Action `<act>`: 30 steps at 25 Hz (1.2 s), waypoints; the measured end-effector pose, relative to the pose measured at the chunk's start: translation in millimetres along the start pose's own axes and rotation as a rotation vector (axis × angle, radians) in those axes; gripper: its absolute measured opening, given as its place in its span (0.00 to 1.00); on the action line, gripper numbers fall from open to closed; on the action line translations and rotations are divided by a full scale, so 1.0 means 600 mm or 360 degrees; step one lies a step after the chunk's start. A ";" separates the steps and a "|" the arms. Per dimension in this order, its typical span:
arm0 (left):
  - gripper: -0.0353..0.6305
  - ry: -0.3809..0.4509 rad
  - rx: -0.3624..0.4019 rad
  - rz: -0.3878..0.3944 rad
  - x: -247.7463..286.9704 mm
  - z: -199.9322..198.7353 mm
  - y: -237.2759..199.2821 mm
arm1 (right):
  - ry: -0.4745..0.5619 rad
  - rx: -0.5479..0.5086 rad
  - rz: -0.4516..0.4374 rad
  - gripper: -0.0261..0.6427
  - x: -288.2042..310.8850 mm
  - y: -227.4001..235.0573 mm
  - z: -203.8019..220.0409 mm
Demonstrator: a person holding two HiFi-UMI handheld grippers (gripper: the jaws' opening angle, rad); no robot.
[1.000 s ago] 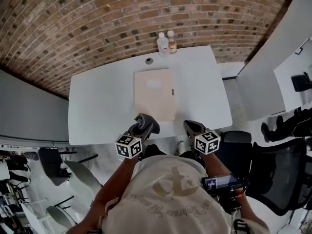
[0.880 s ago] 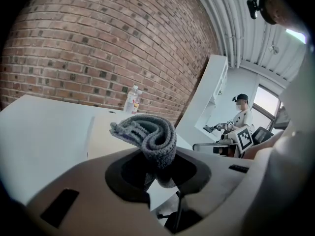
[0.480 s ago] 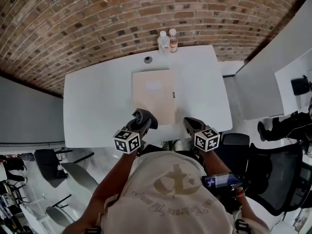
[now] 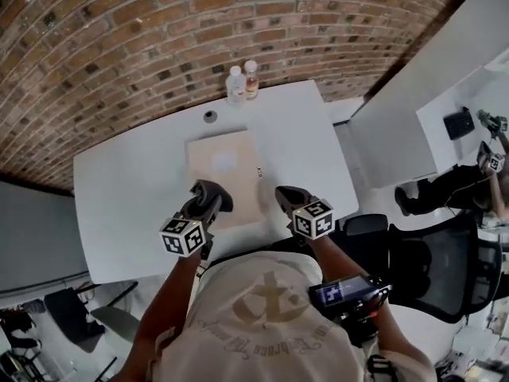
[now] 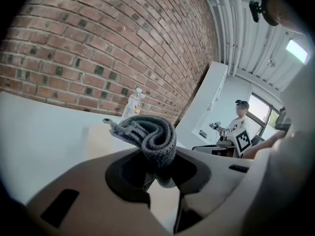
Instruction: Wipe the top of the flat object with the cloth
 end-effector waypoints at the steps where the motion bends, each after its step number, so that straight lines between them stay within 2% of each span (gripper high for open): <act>1: 0.21 0.0000 -0.0010 -0.0011 -0.006 -0.004 -0.013 | -0.0017 0.0009 -0.0001 0.07 0.015 -0.005 0.002; 5: 0.21 0.0027 -0.0025 -0.0070 -0.005 -0.021 -0.035 | -0.0086 0.0015 -0.0043 0.07 0.048 -0.011 0.005; 9: 0.21 0.0024 0.0001 -0.0058 0.036 -0.044 -0.032 | -0.0109 0.0052 -0.0009 0.07 0.061 0.020 0.004; 13: 0.21 0.0019 -0.0006 -0.0092 0.055 -0.058 -0.036 | -0.0143 0.0099 -0.0078 0.07 0.091 0.024 0.006; 21: 0.21 -0.0020 0.0103 -0.0008 0.150 -0.069 -0.010 | -0.0117 0.0162 -0.0053 0.08 0.095 0.075 0.002; 23: 0.21 -0.0043 0.0128 -0.0065 0.143 -0.074 -0.032 | -0.0118 0.0173 -0.0100 0.13 0.116 0.059 -0.005; 24: 0.21 -0.0061 0.0139 -0.0085 0.145 -0.085 -0.038 | -0.0127 0.0193 -0.0107 0.23 0.127 0.057 -0.007; 25: 0.21 -0.0082 0.0144 -0.0093 0.153 -0.098 -0.041 | -0.0137 0.0221 -0.0099 0.26 0.136 0.061 -0.005; 30: 0.21 -0.0147 0.0162 -0.0114 0.188 -0.143 -0.068 | -0.0178 0.0275 -0.0048 0.32 0.170 0.071 0.007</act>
Point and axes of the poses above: the fingertips, and each gripper's own axes: x forward along the fingers, y to its right, z out of its underside, the point moved 6 cm from there along -x, backward along the fingers, and after that the axes turned 6 degrees about -x, right-handed, at the moved point
